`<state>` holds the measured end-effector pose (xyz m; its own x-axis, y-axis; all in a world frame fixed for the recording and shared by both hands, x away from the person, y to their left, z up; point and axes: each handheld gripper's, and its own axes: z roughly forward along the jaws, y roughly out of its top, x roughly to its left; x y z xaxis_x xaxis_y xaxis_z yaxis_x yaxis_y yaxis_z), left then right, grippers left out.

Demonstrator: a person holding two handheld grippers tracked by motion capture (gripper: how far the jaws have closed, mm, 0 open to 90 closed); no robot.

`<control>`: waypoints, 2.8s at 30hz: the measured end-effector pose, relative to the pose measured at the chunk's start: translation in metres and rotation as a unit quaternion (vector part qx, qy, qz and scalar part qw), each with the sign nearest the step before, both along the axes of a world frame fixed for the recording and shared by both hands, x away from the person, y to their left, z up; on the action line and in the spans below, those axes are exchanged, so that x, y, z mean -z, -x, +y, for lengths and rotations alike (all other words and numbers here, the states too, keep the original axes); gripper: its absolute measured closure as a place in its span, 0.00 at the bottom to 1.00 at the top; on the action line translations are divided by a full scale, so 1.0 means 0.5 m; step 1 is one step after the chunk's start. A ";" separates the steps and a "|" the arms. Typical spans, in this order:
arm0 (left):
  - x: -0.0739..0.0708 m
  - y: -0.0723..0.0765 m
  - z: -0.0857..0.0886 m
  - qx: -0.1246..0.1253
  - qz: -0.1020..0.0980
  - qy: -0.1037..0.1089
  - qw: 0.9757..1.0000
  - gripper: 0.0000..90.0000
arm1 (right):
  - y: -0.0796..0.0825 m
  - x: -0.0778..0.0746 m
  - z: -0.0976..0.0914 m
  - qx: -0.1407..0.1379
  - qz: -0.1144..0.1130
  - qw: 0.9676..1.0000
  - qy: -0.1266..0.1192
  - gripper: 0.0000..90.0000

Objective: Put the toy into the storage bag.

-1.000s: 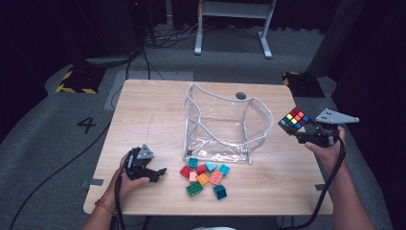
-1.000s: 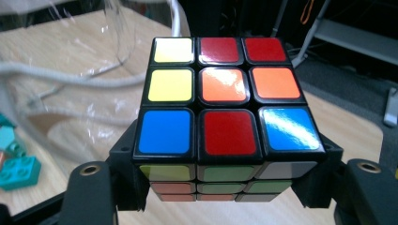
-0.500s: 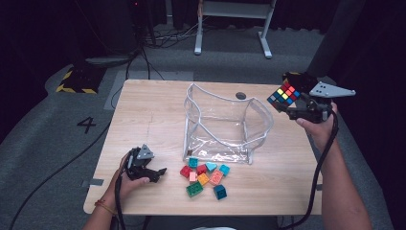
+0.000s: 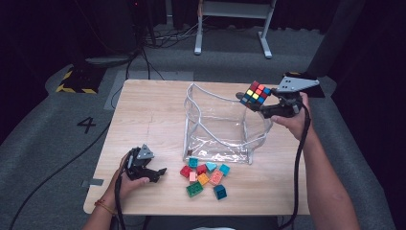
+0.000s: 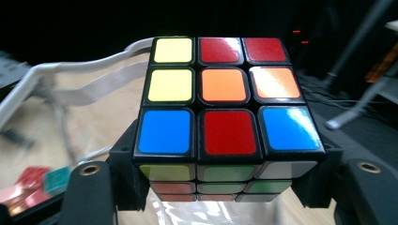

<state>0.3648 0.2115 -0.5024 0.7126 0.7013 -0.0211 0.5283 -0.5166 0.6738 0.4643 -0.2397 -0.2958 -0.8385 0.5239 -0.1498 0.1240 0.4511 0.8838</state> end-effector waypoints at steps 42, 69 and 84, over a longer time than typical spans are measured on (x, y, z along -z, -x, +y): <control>0.000 0.000 0.000 0.000 0.000 0.000 1.000 0.13 | -0.091 0.114 0.131 -0.068 0.142 0.915 0.372 0.38; 0.000 -0.001 0.000 0.001 -0.001 0.000 1.000 0.13 | -0.062 0.093 0.096 -0.046 0.109 0.947 0.300 0.36; 0.000 -0.001 0.000 0.001 -0.002 0.001 1.000 0.13 | -0.010 0.040 0.034 -0.010 0.038 0.988 0.148 0.35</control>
<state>0.3653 0.2113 -0.5026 0.7138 0.7001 -0.0196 0.5253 -0.5167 0.6761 0.4692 -0.2228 -0.3159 -0.8626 0.4509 -0.2294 0.1745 0.6909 0.7016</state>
